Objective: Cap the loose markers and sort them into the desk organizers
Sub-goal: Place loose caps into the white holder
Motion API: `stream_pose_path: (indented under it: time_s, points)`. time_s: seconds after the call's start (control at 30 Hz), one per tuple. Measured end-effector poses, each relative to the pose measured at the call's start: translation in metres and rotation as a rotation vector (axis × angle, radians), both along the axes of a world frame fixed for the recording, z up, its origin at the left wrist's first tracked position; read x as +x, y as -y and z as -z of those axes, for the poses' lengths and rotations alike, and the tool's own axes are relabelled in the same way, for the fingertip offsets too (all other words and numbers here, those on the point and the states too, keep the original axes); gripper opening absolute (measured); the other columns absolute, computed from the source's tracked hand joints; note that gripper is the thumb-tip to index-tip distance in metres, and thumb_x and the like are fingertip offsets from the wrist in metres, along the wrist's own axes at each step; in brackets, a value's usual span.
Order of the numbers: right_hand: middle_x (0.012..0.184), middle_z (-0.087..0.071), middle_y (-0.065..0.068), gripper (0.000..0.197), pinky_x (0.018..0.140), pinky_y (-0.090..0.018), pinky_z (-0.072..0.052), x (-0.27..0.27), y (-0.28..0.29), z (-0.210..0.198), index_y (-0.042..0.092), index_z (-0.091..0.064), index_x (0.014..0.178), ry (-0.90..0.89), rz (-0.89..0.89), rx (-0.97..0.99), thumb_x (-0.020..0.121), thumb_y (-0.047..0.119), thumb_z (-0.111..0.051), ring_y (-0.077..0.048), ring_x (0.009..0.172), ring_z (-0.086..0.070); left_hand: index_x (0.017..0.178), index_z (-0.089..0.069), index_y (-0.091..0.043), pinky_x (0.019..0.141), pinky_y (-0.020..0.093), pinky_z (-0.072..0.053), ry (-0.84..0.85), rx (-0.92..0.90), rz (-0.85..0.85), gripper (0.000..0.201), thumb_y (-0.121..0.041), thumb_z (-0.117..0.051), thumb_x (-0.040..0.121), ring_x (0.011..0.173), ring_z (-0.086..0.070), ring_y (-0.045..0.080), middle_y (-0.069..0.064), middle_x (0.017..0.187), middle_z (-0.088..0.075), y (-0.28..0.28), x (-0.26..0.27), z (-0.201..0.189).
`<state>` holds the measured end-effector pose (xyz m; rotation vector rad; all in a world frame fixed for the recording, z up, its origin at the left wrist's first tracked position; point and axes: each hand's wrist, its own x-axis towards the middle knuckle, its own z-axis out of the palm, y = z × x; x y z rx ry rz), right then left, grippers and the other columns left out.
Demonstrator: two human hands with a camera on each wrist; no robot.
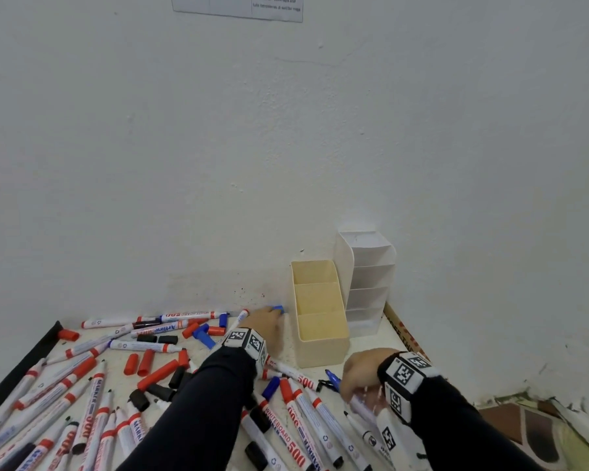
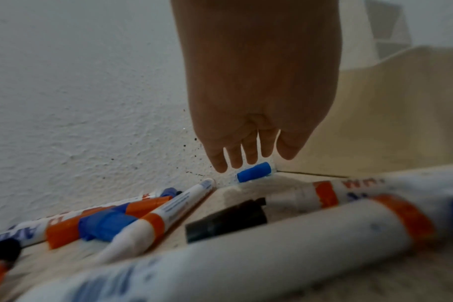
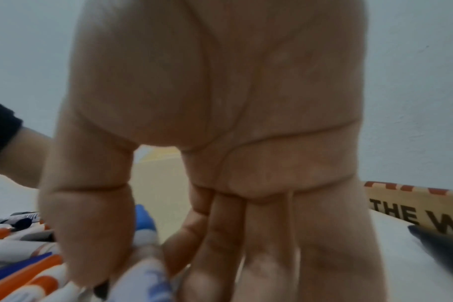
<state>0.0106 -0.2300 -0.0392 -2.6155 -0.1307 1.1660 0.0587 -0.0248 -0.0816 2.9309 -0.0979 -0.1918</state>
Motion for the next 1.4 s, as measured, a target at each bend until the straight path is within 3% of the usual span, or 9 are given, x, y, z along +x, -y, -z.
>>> stream_pose_path:
  time_s: [0.17,0.27,0.47,0.63,0.77,1.03,1.13,1.23,1.4]
  points:
    - [0.078,-0.067,-0.001,0.022,0.063,-0.024,-0.048,0.011,-0.006,0.004,0.009,-0.049,0.108,-0.187,0.043,0.100,0.086,0.011,-0.045,-0.013,0.062,-0.060,0.135,-0.036,-0.016,0.107,0.044,-0.035,0.013,0.044,-0.016,0.044,-0.018,-0.045,0.092,0.127,-0.040,0.024,0.005,0.140,-0.039,-0.002,0.022,0.009]
    - [0.074,-0.066,-0.004,0.022,0.059,-0.022,-0.051,0.013,-0.007,0.007,0.007,-0.045,0.110,-0.225,0.080,0.149,0.088,0.008,-0.042,-0.014,0.058,-0.064,0.129,-0.042,-0.018,0.107,0.039,-0.034,0.048,0.085,-0.032,0.036,-0.020,-0.046,0.093,0.125,-0.041,0.023,0.005,0.136,-0.043,0.000,0.025,0.011]
    - [0.077,-0.062,-0.005,0.034,0.060,-0.027,-0.048,0.011,-0.011,0.010,0.005,-0.051,0.117,-0.198,0.196,0.237,0.084,0.012,-0.046,-0.018,0.065,-0.061,0.123,-0.053,-0.010,0.103,0.039,-0.039,0.009,0.270,-0.075,0.032,-0.018,-0.050,0.092,0.123,-0.040,0.028,0.011,0.131,-0.041,0.000,0.021,0.003]
    - [0.076,-0.062,-0.002,0.045,0.054,-0.025,-0.044,0.007,-0.010,0.012,0.004,-0.055,0.120,-0.140,0.235,0.254,0.078,0.021,-0.050,-0.015,0.062,-0.060,0.119,-0.056,-0.006,0.095,0.029,-0.043,-0.099,0.145,-0.107,0.028,-0.016,-0.045,0.095,0.106,-0.056,0.023,0.010,0.124,-0.056,-0.004,0.015,-0.008]
    - [0.078,-0.061,-0.003,0.041,0.055,-0.024,-0.044,0.008,-0.008,0.011,0.005,-0.053,0.119,-0.124,0.217,0.278,0.080,0.019,-0.051,-0.014,0.063,-0.058,0.125,-0.051,-0.004,0.103,0.028,-0.039,-0.113,0.092,-0.146,0.033,-0.012,-0.049,0.094,0.116,-0.053,0.024,0.011,0.129,-0.051,-0.006,0.016,-0.009]
    - [0.072,-0.058,-0.002,0.021,0.049,-0.022,-0.038,0.006,-0.014,0.013,0.010,-0.053,0.104,-0.134,0.178,0.375,0.085,0.015,-0.046,-0.012,0.053,-0.049,0.121,-0.052,-0.006,0.100,0.032,-0.043,-0.066,0.044,-0.189,0.031,-0.018,-0.053,0.093,0.113,-0.055,0.025,0.011,0.126,-0.049,-0.019,0.007,-0.006]
    - [0.073,-0.060,-0.003,0.030,0.048,-0.024,-0.037,0.003,-0.015,0.014,0.009,-0.056,0.110,-0.041,0.183,0.441,0.083,0.018,-0.046,-0.014,0.052,-0.048,0.116,-0.052,-0.010,0.095,0.030,-0.043,0.082,-0.081,-0.188,0.023,-0.012,-0.046,0.094,0.107,-0.054,0.023,0.010,0.120,-0.055,-0.027,-0.006,-0.007]
    - [0.070,-0.059,-0.003,0.023,0.042,-0.023,-0.032,-0.001,-0.018,0.012,0.021,-0.058,0.102,0.071,0.182,0.527,0.087,0.023,-0.041,-0.013,0.046,-0.043,0.117,-0.053,-0.009,0.090,0.028,-0.043,0.169,-0.283,-0.229,0.023,-0.010,-0.049,0.094,0.104,-0.057,0.023,0.010,0.115,-0.060,-0.028,-0.021,-0.018]
    - [0.070,-0.058,0.003,0.025,0.048,-0.019,-0.035,-0.012,-0.029,0.004,0.018,-0.058,0.083,0.345,0.079,0.529,0.094,0.025,-0.037,-0.004,0.047,-0.047,0.114,-0.060,-0.014,0.085,0.019,-0.039,0.095,-0.412,-0.105,0.026,-0.014,-0.059,0.088,0.094,-0.052,0.012,0.003,0.114,-0.061,-0.030,-0.057,-0.030]
